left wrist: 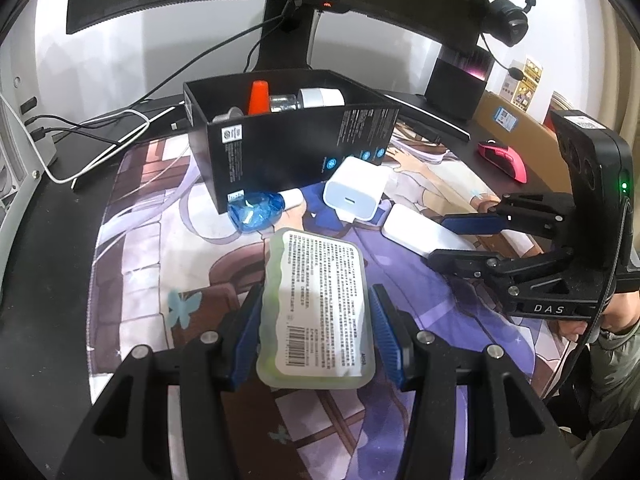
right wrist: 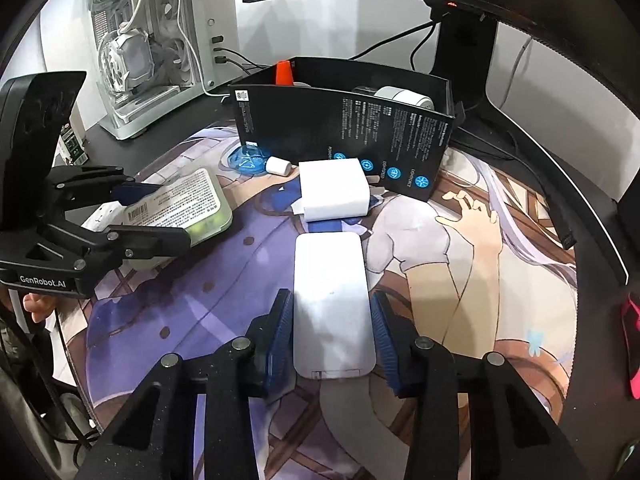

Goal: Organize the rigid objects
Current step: 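Hold the green box in the left gripper and the power bank in the right above the mat, then carry the green box with the left gripper while the right carries the power bank over the black box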

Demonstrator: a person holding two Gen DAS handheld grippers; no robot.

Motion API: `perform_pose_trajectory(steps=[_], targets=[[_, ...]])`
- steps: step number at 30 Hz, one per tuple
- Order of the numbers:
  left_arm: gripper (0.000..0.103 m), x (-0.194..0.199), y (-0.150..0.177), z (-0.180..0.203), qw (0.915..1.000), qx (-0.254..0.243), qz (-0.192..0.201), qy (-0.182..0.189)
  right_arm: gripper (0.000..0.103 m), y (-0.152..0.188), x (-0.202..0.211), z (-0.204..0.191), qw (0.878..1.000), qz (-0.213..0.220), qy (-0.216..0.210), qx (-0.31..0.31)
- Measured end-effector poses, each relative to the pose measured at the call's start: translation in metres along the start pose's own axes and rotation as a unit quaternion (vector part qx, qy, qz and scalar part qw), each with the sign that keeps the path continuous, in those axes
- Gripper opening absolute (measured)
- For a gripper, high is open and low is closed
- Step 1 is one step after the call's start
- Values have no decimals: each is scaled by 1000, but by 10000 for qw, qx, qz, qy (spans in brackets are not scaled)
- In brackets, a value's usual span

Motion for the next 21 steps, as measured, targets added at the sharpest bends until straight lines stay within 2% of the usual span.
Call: perform_pose_trajectory(steps=[10,21], targets=[[51,20,-9,6,9996,-60,269,0,40,-17,38,-13,9981,601,-112,24],[51,47,-28,9,9970,-175,754,-49,39,-36,82,-31,9906,1354,-188,75]])
Point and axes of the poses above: each gripper's, at about its wrist camera, not at the fingertips, and x roughly against the way its jaws point, z to its right, y to its underside, the point moved 8 cm from there along -x, roughly the way its jaws point, and after that the axes turned 10 degrees about -x, right-handed, at the moved point
